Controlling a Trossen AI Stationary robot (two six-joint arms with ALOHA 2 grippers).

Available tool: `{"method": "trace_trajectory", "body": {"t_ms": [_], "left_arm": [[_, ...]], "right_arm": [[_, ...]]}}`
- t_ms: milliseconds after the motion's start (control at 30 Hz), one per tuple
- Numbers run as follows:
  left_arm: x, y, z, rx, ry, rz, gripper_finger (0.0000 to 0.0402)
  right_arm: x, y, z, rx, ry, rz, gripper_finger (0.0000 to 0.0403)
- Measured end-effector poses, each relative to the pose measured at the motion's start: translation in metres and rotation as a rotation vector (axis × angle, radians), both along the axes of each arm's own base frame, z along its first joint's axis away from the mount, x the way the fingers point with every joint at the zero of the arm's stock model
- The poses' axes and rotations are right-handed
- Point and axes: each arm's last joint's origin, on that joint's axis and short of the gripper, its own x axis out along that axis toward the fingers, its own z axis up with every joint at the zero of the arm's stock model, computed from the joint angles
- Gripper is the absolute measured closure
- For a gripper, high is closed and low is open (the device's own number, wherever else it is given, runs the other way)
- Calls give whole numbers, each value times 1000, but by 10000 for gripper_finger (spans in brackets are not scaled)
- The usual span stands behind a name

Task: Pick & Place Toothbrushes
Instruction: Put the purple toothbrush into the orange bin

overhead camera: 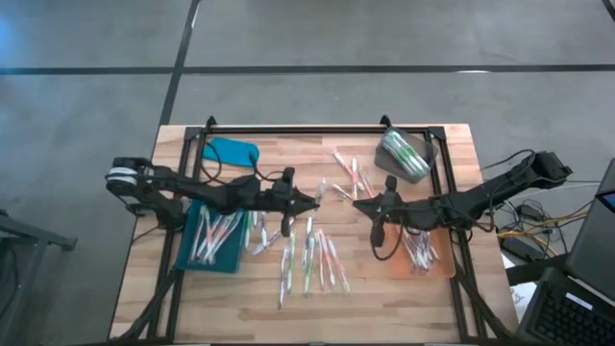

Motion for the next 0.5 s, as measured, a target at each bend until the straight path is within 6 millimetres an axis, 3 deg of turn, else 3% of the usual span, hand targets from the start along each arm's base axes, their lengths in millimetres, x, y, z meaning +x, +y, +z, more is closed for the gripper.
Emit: {"method": "trace_trajectory", "body": {"t_ms": [300,500], "left_arm": [[18,-10,-8,34,12,25,371],[42,-17,-10,39,2,-1,371]], "right_arm": [[0,4,2,-18,-87,134,306],[0,6,4,-54,-103,179,258]]}}
